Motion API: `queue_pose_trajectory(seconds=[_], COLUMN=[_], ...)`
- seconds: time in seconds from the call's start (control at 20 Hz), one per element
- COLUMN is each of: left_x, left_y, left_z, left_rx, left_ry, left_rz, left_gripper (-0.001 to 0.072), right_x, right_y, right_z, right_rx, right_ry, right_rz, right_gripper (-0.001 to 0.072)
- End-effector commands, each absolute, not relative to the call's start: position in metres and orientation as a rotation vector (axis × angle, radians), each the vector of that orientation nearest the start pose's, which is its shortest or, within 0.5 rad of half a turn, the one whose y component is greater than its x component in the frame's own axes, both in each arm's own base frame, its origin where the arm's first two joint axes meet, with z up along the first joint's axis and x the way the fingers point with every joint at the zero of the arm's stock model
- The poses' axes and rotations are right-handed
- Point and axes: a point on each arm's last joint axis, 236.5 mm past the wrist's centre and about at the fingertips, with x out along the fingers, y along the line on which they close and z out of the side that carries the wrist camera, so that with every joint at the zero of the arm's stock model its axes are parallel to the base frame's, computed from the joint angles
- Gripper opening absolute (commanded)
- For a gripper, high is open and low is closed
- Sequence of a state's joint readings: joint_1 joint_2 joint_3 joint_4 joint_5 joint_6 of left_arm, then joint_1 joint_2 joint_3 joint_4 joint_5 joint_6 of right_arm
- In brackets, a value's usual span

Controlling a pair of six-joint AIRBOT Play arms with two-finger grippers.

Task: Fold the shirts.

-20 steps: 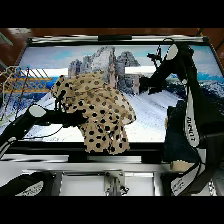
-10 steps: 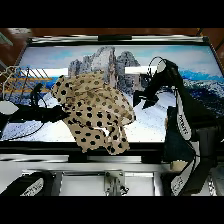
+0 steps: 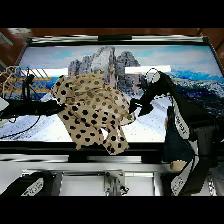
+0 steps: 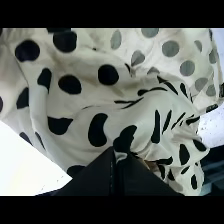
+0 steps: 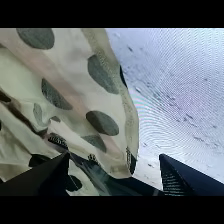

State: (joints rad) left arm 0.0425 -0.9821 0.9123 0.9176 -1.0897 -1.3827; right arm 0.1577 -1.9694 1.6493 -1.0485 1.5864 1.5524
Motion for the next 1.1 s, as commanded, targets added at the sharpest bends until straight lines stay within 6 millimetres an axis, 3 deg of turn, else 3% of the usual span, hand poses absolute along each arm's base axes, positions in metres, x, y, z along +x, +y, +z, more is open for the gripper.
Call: queue_pose_trajectory(seconds=[0.0,0.05,0.15,0.2,0.25,0.4,0.55,0.65,0.75,0.9,1.05], left_x=[0.349,0.351,0.354,0.357,0.361,0.381,0.409,0.423,0.434,0.435,0.416], left_y=[-0.103,-0.099,-0.092,-0.089,-0.086,-0.077,-0.074,-0.073,-0.072,-0.09,-0.119], left_z=[0.085,0.087,0.091,0.094,0.097,0.125,0.184,0.237,0.291,0.375,0.449], left_rx=[-0.445,-0.449,-0.444,-0.434,-0.435,-0.425,-0.357,-0.302,-0.27,-0.302,-0.393], left_ry=[1.008,1.001,0.983,0.971,0.955,0.857,0.714,0.605,0.494,0.319,0.167], left_rz=[-0.384,-0.375,-0.366,-0.365,-0.356,-0.335,-0.362,-0.384,-0.397,-0.491,-0.653], left_gripper=[0.0042,0.0042,0.0042,0.0043,0.0042,0.0042,0.0042,0.0042,0.0042,0.0042,0.0042], right_x=[0.379,0.379,0.379,0.38,0.381,0.392,0.438,0.471,0.491,0.49,0.456], right_y=[0.185,0.19,0.202,0.203,0.203,0.229,0.252,0.248,0.231,0.189,0.145], right_z=[-0.103,-0.102,-0.096,-0.096,-0.095,-0.066,0.013,0.08,0.156,0.258,0.345], right_rx=[0.395,0.423,0.472,0.475,0.487,0.534,0.565,0.55,0.51,0.507,0.483], right_ry=[1.896,1.901,1.893,1.887,1.888,1.782,1.504,1.295,1.077,0.806,0.602], right_rz=[0.434,0.442,0.499,0.501,0.497,0.684,0.828,0.839,0.837,0.769,0.702], right_gripper=[0.0564,0.0467,0.043,0.0281,0.0061,0.0063,0.0063,0.0062,0.0062,0.0062,0.0062])
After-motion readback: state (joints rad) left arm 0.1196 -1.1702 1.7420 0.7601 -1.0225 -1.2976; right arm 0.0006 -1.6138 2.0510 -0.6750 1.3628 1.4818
